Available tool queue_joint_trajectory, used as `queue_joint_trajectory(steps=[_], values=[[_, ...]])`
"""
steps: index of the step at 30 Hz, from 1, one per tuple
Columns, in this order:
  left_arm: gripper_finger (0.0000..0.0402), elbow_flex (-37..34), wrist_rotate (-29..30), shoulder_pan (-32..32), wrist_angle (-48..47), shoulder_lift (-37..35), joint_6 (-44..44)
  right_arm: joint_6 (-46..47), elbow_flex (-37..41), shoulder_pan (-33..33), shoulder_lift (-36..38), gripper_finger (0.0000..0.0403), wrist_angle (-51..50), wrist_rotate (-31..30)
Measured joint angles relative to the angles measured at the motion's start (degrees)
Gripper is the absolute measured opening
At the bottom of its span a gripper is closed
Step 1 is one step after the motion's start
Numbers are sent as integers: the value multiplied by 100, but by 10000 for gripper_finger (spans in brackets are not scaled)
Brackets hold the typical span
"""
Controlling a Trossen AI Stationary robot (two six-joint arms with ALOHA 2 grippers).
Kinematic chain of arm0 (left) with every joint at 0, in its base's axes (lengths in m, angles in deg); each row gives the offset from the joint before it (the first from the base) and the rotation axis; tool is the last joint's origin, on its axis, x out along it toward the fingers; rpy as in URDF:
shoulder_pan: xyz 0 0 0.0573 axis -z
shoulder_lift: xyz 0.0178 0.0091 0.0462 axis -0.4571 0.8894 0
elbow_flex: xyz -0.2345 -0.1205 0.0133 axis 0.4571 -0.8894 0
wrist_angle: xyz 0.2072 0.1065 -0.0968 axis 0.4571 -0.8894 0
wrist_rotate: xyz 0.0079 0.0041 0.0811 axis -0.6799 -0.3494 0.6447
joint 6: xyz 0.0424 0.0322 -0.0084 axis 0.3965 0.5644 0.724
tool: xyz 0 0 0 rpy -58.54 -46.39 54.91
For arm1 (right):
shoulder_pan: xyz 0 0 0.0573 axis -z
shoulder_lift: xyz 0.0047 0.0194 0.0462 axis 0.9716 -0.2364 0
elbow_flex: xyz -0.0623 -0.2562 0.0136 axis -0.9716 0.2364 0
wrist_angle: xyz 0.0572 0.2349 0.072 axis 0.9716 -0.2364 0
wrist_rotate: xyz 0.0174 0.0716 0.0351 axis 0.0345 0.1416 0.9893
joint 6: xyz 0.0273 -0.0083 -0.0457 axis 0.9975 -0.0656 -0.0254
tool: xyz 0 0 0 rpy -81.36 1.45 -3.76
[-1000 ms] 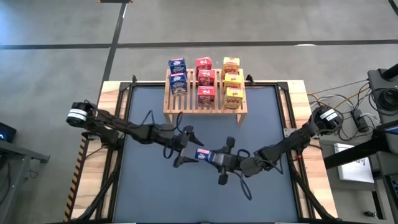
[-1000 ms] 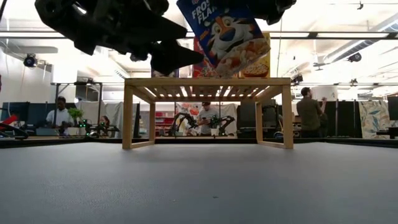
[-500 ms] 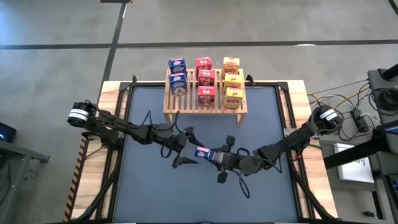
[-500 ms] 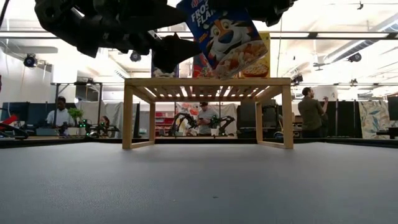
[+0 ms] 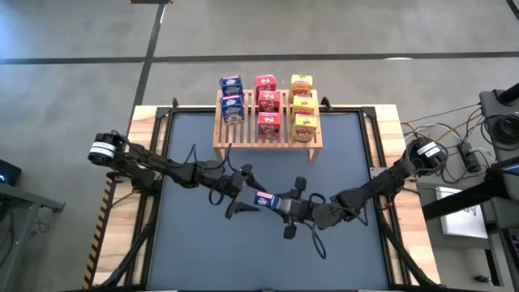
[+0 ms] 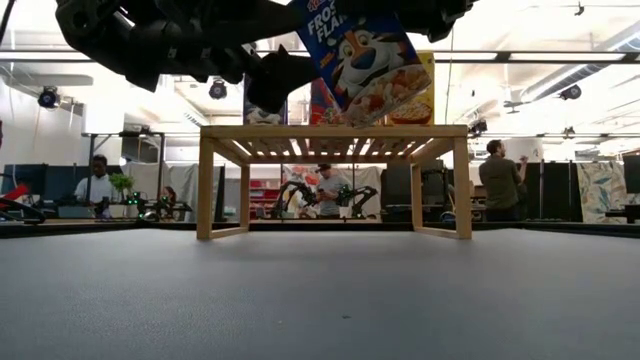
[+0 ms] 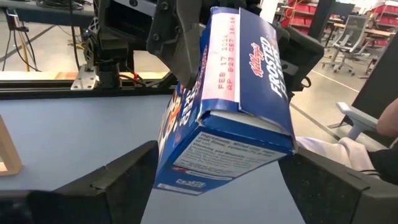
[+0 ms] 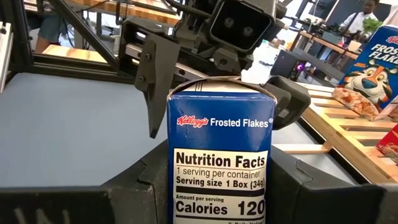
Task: Stack cereal on shelf
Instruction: Put the blue cereal box on the shelf aligned with the other blue cereal box
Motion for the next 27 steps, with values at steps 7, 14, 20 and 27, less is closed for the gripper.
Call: queue_joint_trajectory(steps=[7,14,20,27], values=[[273,-1,6,0,0,0,35,41,0,0,-1,164,-8,1],[235,-2,14,0,0,0,56,59,0,0,-2,164,-27,11],[217,-2,31,0,-2,0,115,145,0,0,-1,164,-37,4],[215,-4,46,0,-7,1,138,198,0,-2,-2,170,-39,2]])
